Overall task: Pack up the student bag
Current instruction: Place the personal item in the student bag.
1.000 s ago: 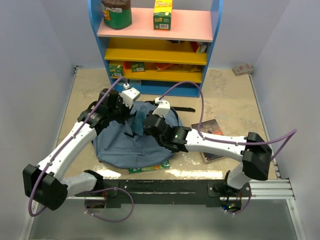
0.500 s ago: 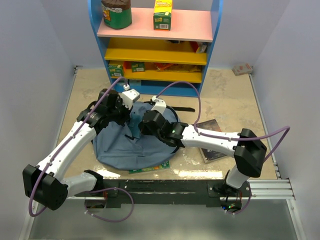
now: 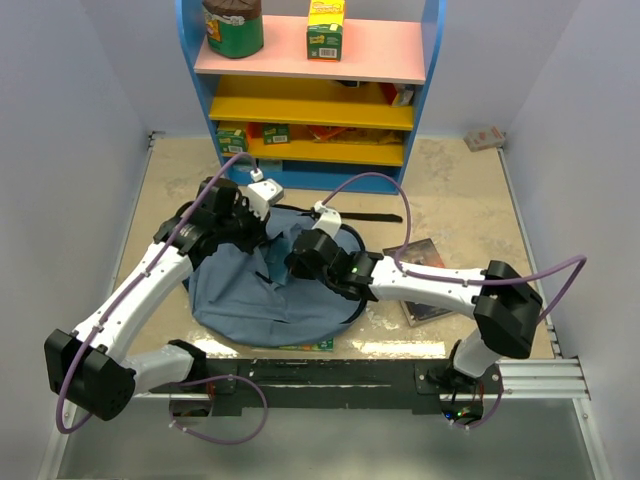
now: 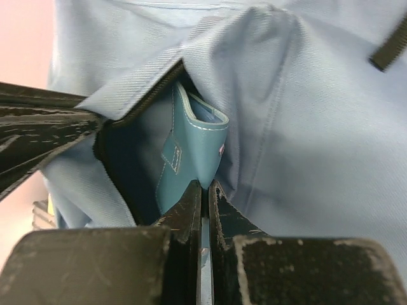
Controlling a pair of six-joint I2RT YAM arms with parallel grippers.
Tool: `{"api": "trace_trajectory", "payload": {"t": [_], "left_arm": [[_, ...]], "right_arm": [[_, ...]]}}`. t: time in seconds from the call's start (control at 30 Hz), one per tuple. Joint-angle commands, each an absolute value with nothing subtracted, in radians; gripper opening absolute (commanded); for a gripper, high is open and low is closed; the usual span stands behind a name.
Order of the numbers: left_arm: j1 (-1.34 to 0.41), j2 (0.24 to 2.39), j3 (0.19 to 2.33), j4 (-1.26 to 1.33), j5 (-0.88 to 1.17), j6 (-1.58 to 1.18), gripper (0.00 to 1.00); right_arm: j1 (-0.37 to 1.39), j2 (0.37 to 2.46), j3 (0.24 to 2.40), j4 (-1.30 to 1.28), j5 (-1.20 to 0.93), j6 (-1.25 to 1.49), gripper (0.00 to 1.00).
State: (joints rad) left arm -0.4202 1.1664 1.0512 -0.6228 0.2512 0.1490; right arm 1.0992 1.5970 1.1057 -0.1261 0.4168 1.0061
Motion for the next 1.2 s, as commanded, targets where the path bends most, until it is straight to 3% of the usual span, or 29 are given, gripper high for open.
{"api": "trace_trajectory", "payload": {"t": [0.0, 0.27, 0.4, 0.43, 0.53, 0.63, 0.67, 0.73, 0.77, 0.83, 0.87, 0.93, 0.97, 1.07, 1.17], "left_arm": [[-0.416, 1.141, 1.117, -0.531, 0.322, 0.143, 0.0], [-0.416, 1.141, 1.115, -0.555, 0.42, 0.173, 0.0], [-0.417, 1.14, 1.109, -0.56, 0.423, 0.183, 0.0], [-0.416, 1.14, 1.105, -0.558, 0.425, 0.184, 0.0], [-0.417, 1.138, 1.089, -0.552, 0.413, 0.186, 0.0], [-0.416, 1.134, 1.085, -0.56, 0.379, 0.209, 0.0], [-0.417, 1.132, 1.085, -0.563, 0.359, 0.224, 0.0], [-0.416, 1.132, 1.095, -0.583, 0.339, 0.25, 0.12], [-0.416, 1.132, 1.103, -0.591, 0.334, 0.259, 0.31], [-0.417, 1.132, 1.129, -0.62, 0.327, 0.287, 0.39], [-0.416, 1.131, 1.138, -0.629, 0.322, 0.294, 0.51], [-0.416, 1.124, 1.166, -0.655, 0.319, 0.323, 0.59], [-0.416, 1.121, 1.175, -0.664, 0.321, 0.336, 0.69], [-0.417, 1.103, 1.218, -0.722, 0.359, 0.4, 0.81], [-0.417, 1.085, 1.267, -0.884, 0.486, 0.54, 0.81]], "right_arm": [[1.111, 1.618, 1.085, -0.005, 0.328, 0.944, 0.0], [1.112, 1.718, 1.143, 0.326, 0.221, 0.811, 0.0], [1.112, 1.736, 1.155, 0.345, 0.286, 0.804, 0.0], [1.112, 1.736, 1.158, 0.339, 0.301, 0.802, 0.08], [1.112, 1.721, 1.158, 0.304, 0.336, 0.795, 0.49], [1.114, 1.632, 1.109, 0.264, 0.379, 0.785, 0.68], [1.112, 1.605, 1.088, 0.276, 0.382, 0.781, 0.7], [1.112, 1.519, 1.036, 0.269, 0.42, 0.772, 0.75], [1.112, 1.493, 1.019, 0.262, 0.425, 0.773, 0.76], [1.112, 1.412, 0.95, 0.278, 0.433, 0.778, 0.76], [1.114, 1.382, 0.922, 0.303, 0.436, 0.781, 0.76], [1.117, 1.321, 0.855, 0.308, 0.439, 0.801, 0.74], [1.118, 1.304, 0.833, 0.316, 0.44, 0.804, 0.73], [1.14, 1.264, 0.755, 0.316, 0.439, 0.808, 0.71], [1.186, 1.256, 0.726, 0.318, 0.455, 0.787, 0.71]]}}
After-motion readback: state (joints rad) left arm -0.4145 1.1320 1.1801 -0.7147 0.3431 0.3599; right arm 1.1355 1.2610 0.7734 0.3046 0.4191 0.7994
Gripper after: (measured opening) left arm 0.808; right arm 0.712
